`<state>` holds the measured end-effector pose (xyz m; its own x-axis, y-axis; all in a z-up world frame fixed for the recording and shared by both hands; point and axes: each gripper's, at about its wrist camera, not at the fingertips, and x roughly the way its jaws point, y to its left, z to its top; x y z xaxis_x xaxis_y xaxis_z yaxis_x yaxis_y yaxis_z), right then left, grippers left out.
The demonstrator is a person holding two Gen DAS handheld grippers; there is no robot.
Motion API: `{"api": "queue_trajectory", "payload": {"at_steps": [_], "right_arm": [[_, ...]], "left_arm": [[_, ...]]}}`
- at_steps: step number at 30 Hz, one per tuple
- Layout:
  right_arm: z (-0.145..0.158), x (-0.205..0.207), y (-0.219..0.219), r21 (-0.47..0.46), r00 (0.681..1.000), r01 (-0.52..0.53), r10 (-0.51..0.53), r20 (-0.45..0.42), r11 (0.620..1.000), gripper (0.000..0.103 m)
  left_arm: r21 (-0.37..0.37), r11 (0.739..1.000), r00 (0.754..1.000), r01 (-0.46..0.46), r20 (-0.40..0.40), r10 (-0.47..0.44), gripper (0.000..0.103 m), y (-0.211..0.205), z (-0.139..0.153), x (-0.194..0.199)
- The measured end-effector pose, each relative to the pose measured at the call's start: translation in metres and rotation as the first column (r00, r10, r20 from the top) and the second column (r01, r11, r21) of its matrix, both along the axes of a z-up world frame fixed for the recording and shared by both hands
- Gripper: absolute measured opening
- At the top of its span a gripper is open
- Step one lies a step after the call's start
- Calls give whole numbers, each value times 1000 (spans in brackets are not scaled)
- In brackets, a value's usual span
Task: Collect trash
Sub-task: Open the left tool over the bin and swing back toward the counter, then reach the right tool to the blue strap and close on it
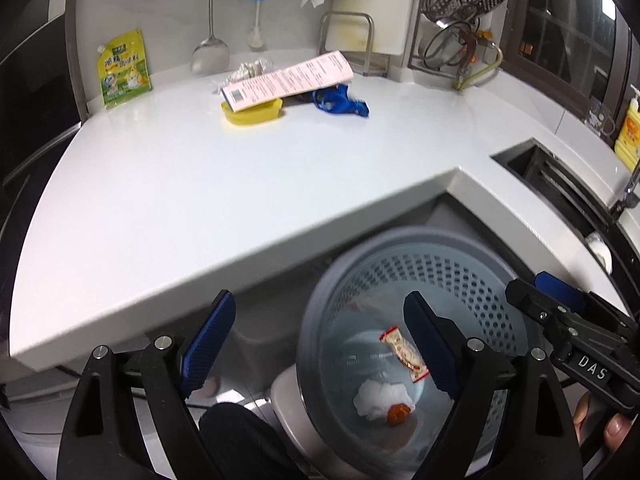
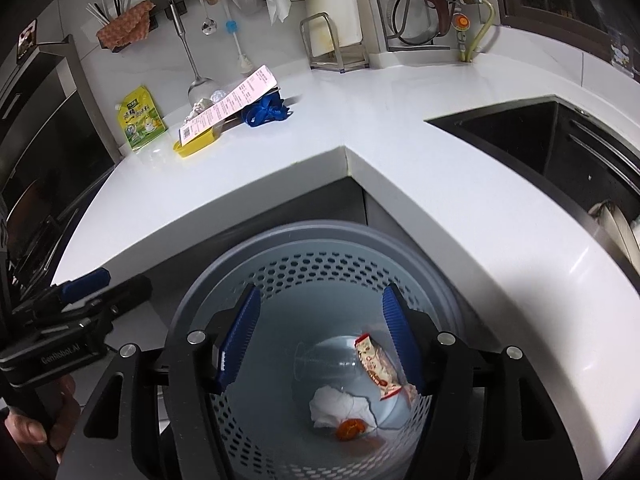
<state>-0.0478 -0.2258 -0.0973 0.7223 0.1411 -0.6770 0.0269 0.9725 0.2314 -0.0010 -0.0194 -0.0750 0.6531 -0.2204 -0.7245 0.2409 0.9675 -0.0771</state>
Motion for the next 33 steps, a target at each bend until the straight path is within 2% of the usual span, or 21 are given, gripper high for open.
{"api": "queue_trajectory", "payload": {"at_steps": [10, 15, 33], "right_arm": [[23, 40, 3, -3, 998, -29, 29, 55, 1000, 62], [32, 67, 3, -17, 998, -34, 35, 54, 999, 65], [47, 173, 20, -28, 997, -49, 50, 58, 998, 65]], "left_arm": [[-22, 1000, 998, -5, 55, 6, 84, 6, 24, 44], [-18, 1000, 997, -6, 71, 7, 85, 8, 32, 70], [-29, 997, 994, -72, 79, 74, 85, 41, 38, 154]]}}
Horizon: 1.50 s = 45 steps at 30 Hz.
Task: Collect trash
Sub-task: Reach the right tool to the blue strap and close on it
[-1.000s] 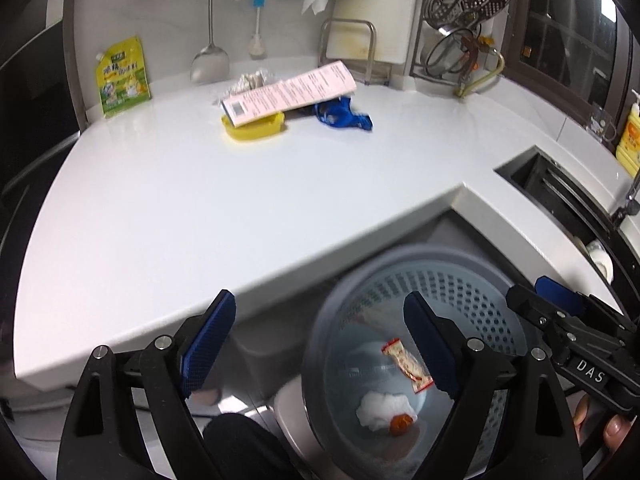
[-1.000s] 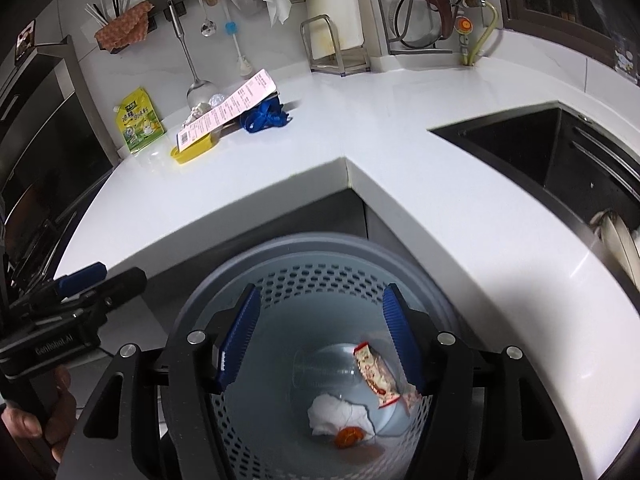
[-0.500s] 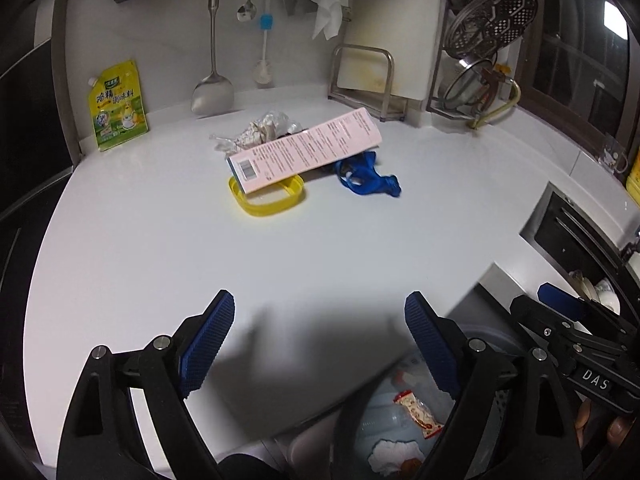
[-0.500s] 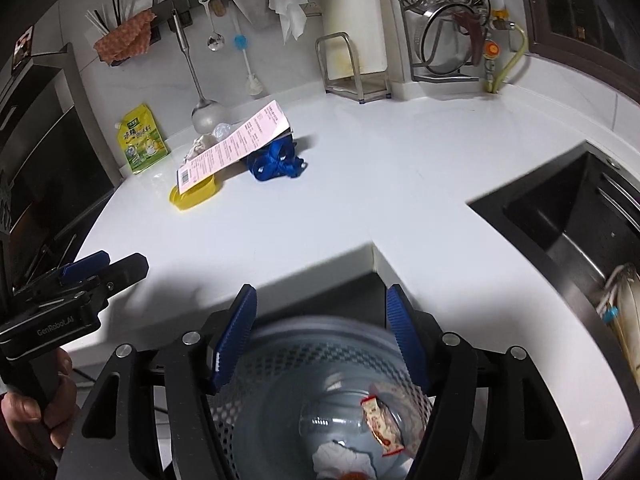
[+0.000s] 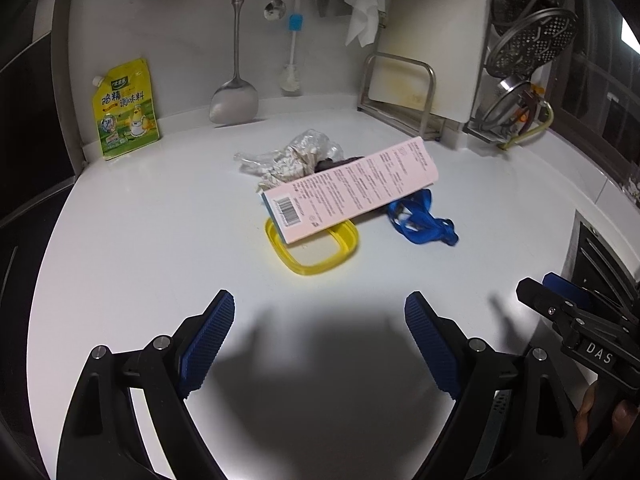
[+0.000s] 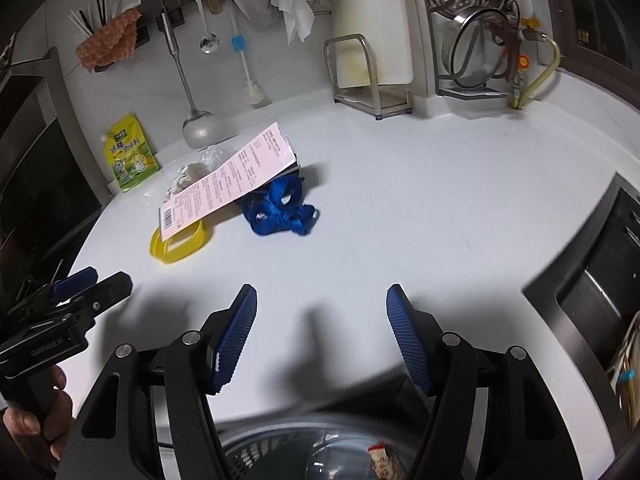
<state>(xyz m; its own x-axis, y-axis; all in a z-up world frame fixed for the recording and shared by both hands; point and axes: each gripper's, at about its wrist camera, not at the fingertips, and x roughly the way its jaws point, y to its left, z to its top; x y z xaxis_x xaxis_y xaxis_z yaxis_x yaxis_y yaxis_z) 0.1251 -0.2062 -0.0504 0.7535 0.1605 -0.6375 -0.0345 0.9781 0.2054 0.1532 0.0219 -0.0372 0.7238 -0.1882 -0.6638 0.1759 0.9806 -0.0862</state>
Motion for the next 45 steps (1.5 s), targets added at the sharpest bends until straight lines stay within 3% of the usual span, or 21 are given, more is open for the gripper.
{"api": "queue_trajectory", "payload": {"at_steps": [18, 45], "right_arm": [[-3, 64, 12, -9, 997, -61, 60, -42, 998, 65], [-17, 129, 58, -129, 979, -158, 139, -147, 979, 67]], "left_arm": [[-5, 997, 997, -72, -19, 72, 87, 22, -7, 39], [-22, 994, 993, -107, -55, 106, 87, 25, -9, 45]]}}
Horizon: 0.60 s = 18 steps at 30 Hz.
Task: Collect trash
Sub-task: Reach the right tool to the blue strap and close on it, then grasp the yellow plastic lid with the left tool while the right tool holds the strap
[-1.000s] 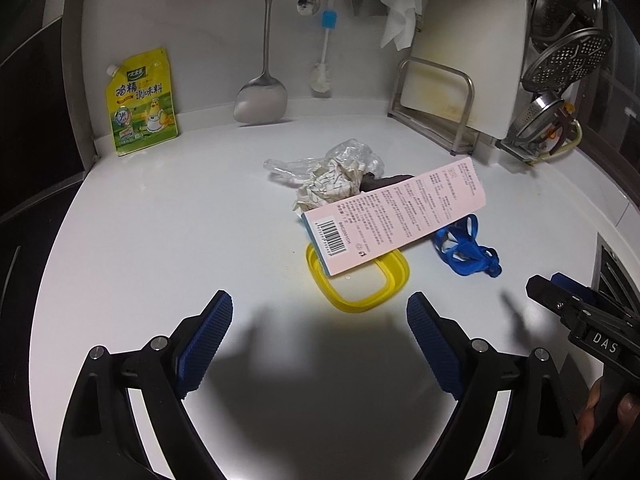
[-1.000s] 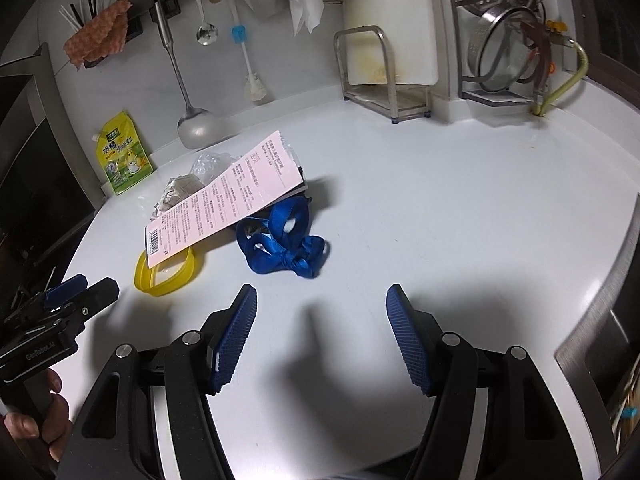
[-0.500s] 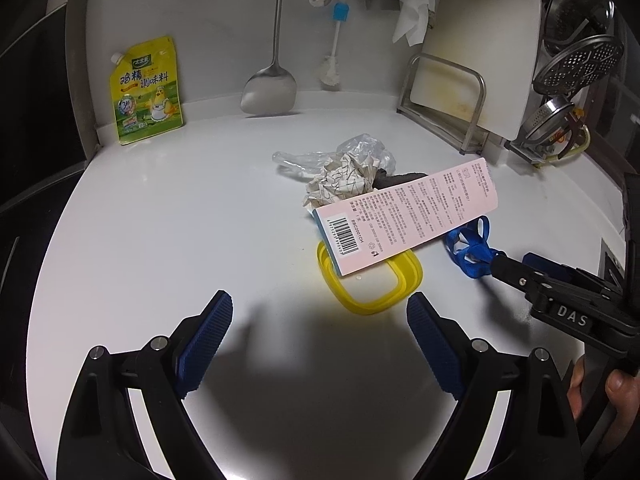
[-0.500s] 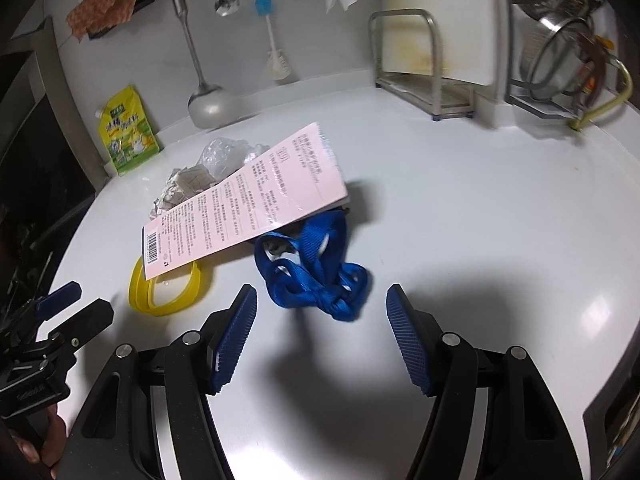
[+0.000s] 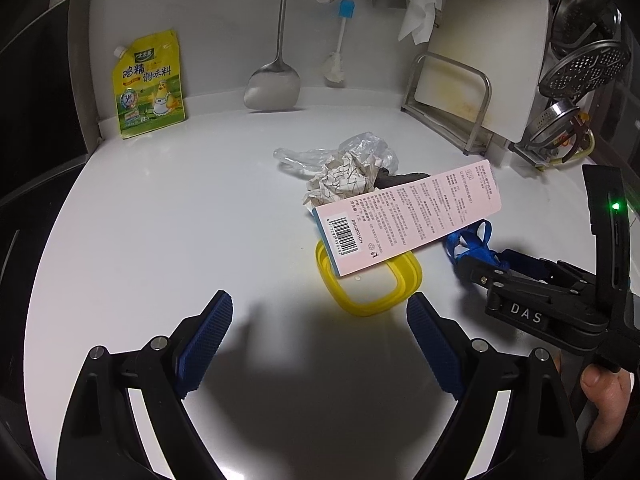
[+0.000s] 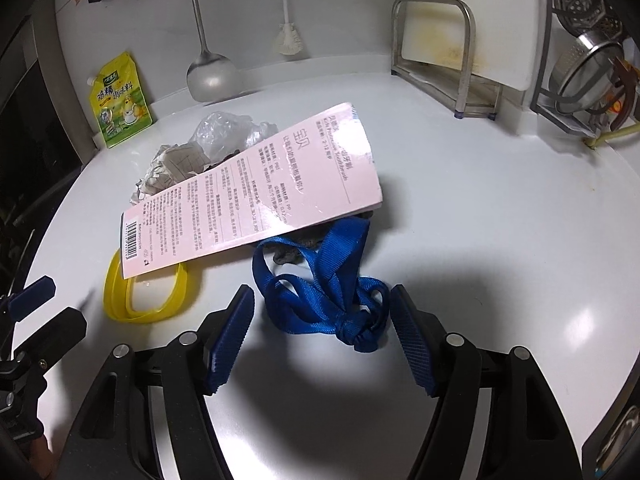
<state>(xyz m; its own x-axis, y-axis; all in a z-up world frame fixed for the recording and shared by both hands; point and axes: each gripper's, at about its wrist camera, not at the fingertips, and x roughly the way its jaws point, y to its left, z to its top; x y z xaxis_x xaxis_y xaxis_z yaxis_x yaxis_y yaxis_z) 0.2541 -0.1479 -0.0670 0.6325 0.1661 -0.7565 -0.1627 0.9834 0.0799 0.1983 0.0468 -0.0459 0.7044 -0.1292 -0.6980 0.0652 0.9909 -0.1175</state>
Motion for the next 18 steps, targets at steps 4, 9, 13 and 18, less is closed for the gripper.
{"api": "queue_trajectory", "payload": {"at_steps": [4, 9, 13, 18], "right_arm": [[-1, -1, -2, 6, 1000, -7, 7, -9, 1000, 44], [2, -9, -11, 26, 1000, 2, -2, 4, 1000, 21], [11, -24, -26, 52, 998, 32, -35, 46, 998, 19], [21, -39, -51, 80, 993, 76, -83, 85, 994, 19]], "left_arm": [[-5, 1000, 1000, -8, -8, 8, 87, -2, -1, 1], [-15, 1000, 1000, -6, -23, 5, 87, -9, -4, 0], [-19, 1000, 1000, -1, -31, 0, 87, -17, -6, 0], [-19, 1000, 999, -12, -39, 12, 87, -27, -6, 1]]}}
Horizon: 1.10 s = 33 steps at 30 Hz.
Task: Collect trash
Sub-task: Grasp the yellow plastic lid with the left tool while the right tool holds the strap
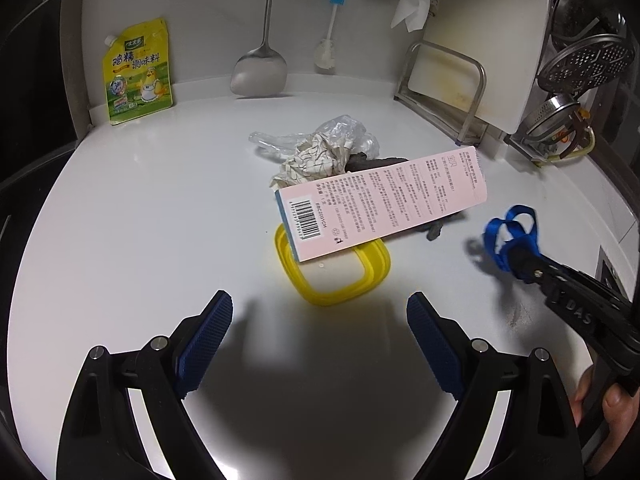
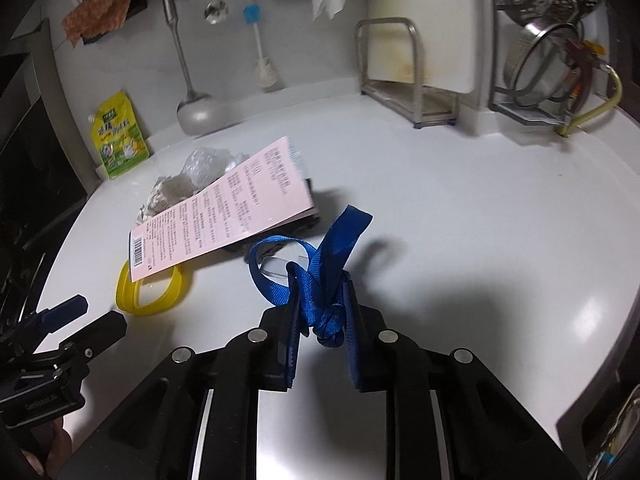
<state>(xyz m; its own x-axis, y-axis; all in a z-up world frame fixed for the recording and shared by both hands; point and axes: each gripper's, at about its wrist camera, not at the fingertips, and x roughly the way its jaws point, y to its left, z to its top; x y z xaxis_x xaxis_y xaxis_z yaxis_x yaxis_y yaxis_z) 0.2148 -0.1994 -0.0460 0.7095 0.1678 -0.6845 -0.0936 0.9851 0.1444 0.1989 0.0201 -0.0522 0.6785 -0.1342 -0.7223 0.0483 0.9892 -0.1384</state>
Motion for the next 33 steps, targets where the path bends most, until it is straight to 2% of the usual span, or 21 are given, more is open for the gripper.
{"api": "queue_trajectory", "payload": {"at_steps": [6, 12, 18, 23, 26, 28, 33], "right_arm": [[6, -14, -34, 74, 999, 33, -35, 30, 997, 19], [7, -20, -46, 128, 999, 14, -18, 33, 992, 19], [9, -23, -52, 157, 998, 8, -17, 53, 988, 19], [8, -23, -53, 172, 999, 2, -11, 50, 985, 19], [9, -24, -52, 175, 999, -1, -9, 53, 984, 19], [9, -24, -53, 178, 998, -3, -7, 55, 984, 19], [8, -24, -51, 173, 999, -4, -5, 50, 985, 19]], "left_arm": [[14, 999, 999, -44, -17, 44, 87, -10, -4, 9], [4, 999, 995, -49, -88, 50, 87, -21, -13, 26], [67, 996, 993, -62, -93, 68, 87, -35, -17, 36], [84, 994, 991, -70, -111, 80, 87, -34, -19, 49], [92, 993, 990, -67, -114, 77, 83, -34, -20, 53], [106, 993, 992, -60, -105, 71, 70, -36, -19, 53], [82, 996, 995, -44, -88, 51, 68, -35, -15, 49]]}}
